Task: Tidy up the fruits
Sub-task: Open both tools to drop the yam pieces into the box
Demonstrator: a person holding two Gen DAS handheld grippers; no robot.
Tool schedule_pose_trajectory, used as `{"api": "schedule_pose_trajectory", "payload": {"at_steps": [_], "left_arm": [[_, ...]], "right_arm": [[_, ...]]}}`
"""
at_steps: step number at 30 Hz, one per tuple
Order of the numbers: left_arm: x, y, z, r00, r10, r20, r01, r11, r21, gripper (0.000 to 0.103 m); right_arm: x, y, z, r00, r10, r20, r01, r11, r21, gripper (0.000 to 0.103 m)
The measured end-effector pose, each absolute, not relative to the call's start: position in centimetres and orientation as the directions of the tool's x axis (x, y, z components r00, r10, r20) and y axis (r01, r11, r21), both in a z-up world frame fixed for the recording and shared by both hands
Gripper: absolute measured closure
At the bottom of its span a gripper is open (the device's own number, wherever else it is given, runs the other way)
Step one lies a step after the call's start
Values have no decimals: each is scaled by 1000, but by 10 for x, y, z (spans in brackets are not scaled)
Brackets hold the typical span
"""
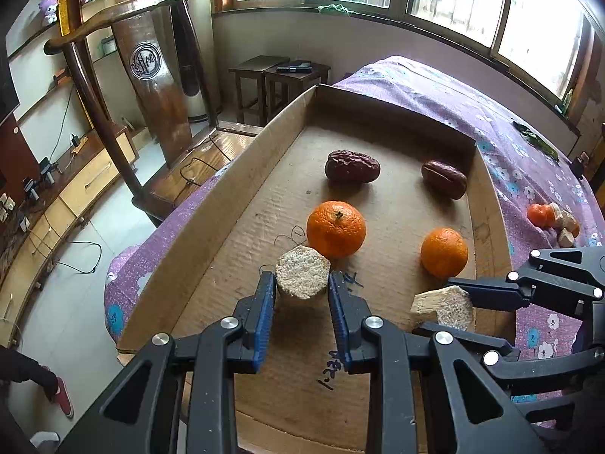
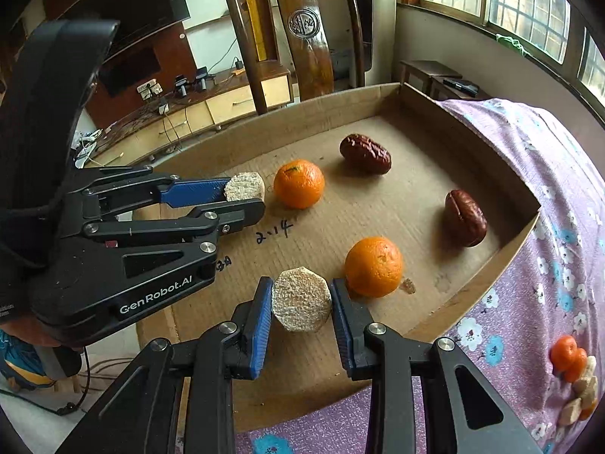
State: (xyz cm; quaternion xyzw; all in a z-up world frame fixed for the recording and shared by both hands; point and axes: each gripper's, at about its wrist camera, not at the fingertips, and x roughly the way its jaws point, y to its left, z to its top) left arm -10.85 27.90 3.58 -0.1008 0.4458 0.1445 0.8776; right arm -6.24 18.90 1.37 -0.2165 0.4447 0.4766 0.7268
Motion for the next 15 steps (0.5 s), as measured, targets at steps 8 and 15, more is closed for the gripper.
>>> {"api": "schedule_pose_trajectory", "payload": {"at_steps": [8,15], "left_arm": [[-106,280,30,540,196,-819,-379,925,-28,75],[-109,276,38,550,227,-804,-402,915,-18,40]], "right_arm": [[-61,186,15,160,520,-839,-876,467,123,53],[-63,162,32,215,541,-813,-855,506,111,45]]}}
